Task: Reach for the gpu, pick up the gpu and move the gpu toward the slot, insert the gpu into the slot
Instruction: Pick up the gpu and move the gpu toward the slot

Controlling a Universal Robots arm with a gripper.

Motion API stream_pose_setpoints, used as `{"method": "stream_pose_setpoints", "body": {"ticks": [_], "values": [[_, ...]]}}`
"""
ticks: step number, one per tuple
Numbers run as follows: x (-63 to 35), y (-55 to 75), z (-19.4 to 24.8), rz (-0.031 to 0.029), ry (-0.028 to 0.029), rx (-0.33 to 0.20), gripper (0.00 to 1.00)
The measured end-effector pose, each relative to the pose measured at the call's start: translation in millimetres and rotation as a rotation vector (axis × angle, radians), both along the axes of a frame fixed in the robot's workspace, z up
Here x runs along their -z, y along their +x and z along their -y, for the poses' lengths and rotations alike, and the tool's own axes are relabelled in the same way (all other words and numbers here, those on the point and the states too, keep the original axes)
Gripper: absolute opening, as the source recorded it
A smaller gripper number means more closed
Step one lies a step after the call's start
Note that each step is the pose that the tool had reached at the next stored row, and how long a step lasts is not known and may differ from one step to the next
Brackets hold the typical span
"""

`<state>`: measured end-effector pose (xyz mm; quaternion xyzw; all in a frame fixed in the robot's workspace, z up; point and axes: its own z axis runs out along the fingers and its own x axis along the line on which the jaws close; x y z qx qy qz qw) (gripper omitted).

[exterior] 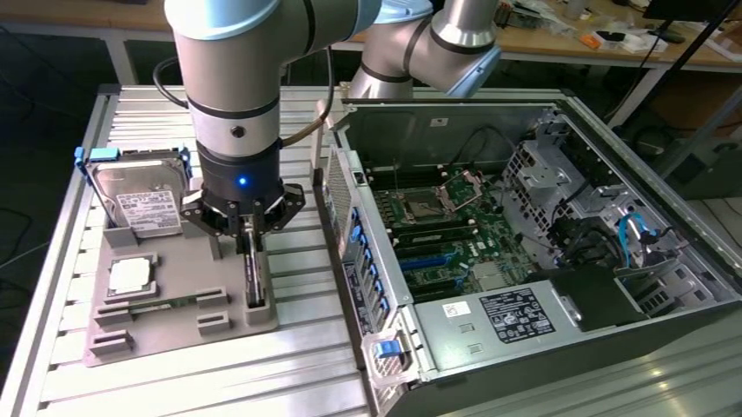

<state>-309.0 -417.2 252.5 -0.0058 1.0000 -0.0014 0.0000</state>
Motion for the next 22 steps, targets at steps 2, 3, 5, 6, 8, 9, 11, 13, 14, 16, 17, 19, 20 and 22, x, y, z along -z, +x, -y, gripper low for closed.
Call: {"method": "stream_pose_setpoints", "body": {"ticks": [2, 3, 5, 6, 8, 9, 11, 13, 14, 16, 17, 19, 20, 22], "values": [[-0.1, 0.0, 0.0, 0.0001, 0.0004, 0.0, 0.27], [-1.1, 0.0, 0.0, -0.0001, 0.0004, 0.0, 0.27], [-6.3, 0.0, 0.0, -0.0004, 0.0004, 0.0, 0.27], [-8.9, 0.0, 0.0, -0.0004, 0.0004, 0.0, 0.27], [-14.4, 0.0, 0.0, -0.0003, 0.0005, 0.0, 0.27], [-17.9, 0.0, 0.0, -0.0004, 0.0004, 0.0, 0.27], [-24.7, 0.0, 0.0, -0.0004, 0.0004, 0.0, 0.27], [-31.1, 0.0, 0.0, -0.0005, 0.0004, 0.0, 0.27], [-33.9, 0.0, 0.0, -0.0005, 0.0004, 0.0, 0.27], [-40.1, 0.0, 0.0, -0.0004, 0.0005, 0.0, 0.27], [-43.2, 0.0, 0.0, -0.0005, 0.0004, 0.0, 0.27], [-50.5, 0.0, 0.0, -0.0005, 0.0004, 0.0, 0.27], [-53.9, 0.0, 0.0, -0.0005, 0.0005, 0.0, 0.27], [-60.9, 0.0, 0.0, -0.0005, 0.0005, 0.0, 0.27]]}}
